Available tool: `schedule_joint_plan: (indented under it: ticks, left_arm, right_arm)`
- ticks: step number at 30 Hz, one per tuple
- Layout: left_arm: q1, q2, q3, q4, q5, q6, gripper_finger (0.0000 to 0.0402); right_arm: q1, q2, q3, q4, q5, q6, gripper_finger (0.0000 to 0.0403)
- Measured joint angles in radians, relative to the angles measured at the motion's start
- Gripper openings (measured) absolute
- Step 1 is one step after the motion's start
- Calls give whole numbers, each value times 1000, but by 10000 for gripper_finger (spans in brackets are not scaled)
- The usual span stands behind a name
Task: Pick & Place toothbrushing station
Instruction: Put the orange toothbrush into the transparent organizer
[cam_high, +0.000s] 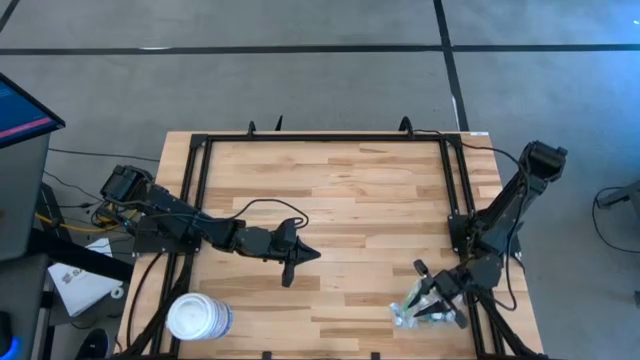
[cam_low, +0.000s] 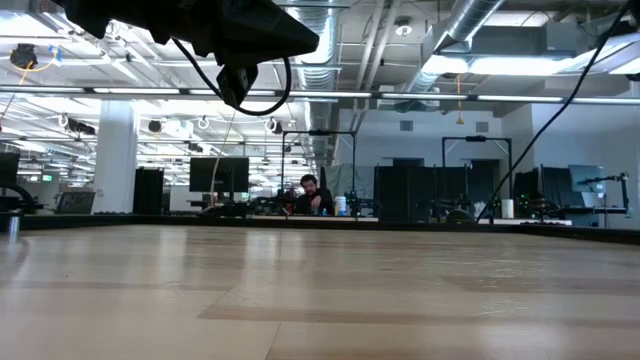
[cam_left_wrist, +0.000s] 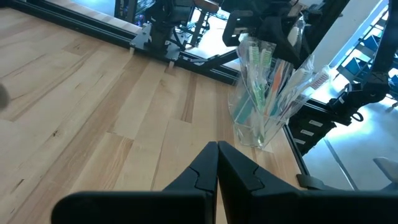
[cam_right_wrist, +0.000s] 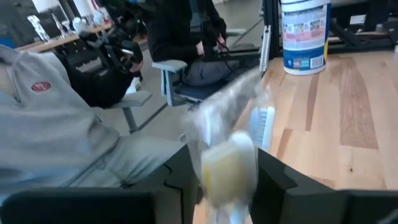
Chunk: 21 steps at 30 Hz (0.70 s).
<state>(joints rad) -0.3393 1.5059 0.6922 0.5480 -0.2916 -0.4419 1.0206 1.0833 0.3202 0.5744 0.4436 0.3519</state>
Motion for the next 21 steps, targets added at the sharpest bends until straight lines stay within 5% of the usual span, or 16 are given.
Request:
schedule_joint_plan:
  ticks: [21]
  left_arm:
    - [0, 0, 0, 0, 0, 0, 2]
  right_arm:
    - [0, -28, 28, -17, -1, -12, 106]
